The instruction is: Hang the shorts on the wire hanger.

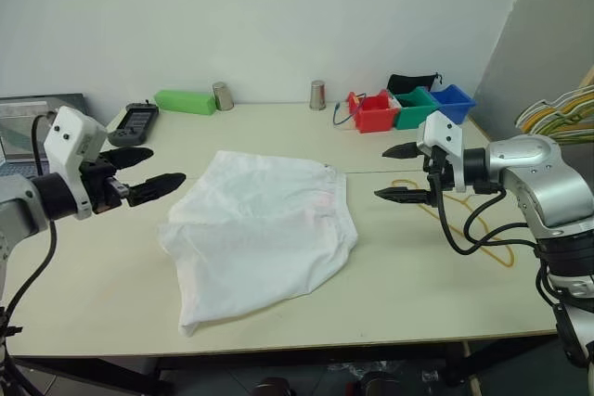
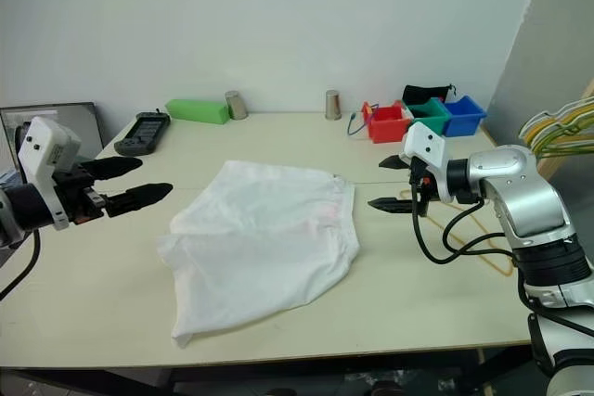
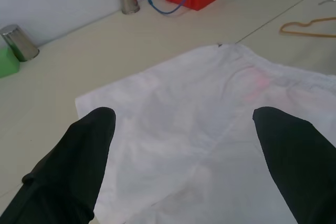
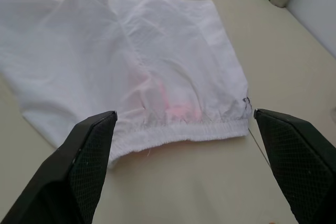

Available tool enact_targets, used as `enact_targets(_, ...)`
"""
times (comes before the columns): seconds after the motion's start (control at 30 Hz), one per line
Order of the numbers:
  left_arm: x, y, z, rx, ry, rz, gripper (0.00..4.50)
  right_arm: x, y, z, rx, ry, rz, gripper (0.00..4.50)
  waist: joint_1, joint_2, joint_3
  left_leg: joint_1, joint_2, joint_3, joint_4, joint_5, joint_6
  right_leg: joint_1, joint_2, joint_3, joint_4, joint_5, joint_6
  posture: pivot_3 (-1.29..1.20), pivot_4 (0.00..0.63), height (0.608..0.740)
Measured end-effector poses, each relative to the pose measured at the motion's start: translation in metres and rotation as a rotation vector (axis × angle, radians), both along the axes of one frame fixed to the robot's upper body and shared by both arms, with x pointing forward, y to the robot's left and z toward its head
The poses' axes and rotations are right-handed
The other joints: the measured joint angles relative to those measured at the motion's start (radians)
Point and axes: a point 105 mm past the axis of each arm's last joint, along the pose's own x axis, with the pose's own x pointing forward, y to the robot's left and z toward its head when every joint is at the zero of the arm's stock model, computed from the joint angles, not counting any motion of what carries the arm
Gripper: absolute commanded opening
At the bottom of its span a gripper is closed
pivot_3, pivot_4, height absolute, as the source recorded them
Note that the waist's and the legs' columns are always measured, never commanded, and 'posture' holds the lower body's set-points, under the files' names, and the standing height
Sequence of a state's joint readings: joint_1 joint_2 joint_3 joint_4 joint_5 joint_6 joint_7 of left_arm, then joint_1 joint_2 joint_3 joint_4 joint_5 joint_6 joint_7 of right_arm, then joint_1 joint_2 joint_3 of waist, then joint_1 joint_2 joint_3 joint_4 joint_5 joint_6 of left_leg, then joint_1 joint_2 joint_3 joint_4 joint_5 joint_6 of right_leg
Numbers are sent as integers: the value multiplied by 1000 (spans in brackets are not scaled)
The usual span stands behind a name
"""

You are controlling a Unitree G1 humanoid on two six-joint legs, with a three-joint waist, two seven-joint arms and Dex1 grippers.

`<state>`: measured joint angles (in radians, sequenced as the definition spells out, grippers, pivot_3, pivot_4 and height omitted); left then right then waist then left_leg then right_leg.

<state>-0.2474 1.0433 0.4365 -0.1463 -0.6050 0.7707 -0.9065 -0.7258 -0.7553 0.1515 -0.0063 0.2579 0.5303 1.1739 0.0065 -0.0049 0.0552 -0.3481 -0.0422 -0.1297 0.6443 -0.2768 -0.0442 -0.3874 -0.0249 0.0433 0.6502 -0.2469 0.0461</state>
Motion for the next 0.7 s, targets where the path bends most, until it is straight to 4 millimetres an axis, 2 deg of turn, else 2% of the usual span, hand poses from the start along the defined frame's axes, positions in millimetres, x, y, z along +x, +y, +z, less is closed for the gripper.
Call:
enact_targets(0.17, 2, -3, 5, -17, -14, -17, 4500, 1, -1, 0, -1, 2, -3, 4437, 0, 0, 0, 0, 0, 0, 0, 0, 0, 0, 1, 0, 0, 0, 0, 95, 0, 740)
enact_targets(0.5, 1, -3, -5, -25, 18, -19, 4500, -1, 1, -3, -10, 11, 12, 4437, -1, 0, 0, 0, 1, 0, 0, 0, 0, 0, 1, 1, 0, 0, 0, 87, 0, 740)
enact_targets(0.6, -18, -18, -28, 3, 118, -110, 4500, -12, 8, -11, -75, -1, 102, 4437, -5, 0, 0, 0, 2, 1, -1, 0, 0, 0, 1, 2, -1, 0, -1, 88, 0, 740)
enact_targets(0.7, -51, -36, -65, 45, 283, -230, 4500, -26, 12, -35, -160, 7, 201, 4437, -8, 0, 0, 0, 3, 2, -1, -1, -1, 0, 1, 2, -1, -1, -2, 85, 0, 740)
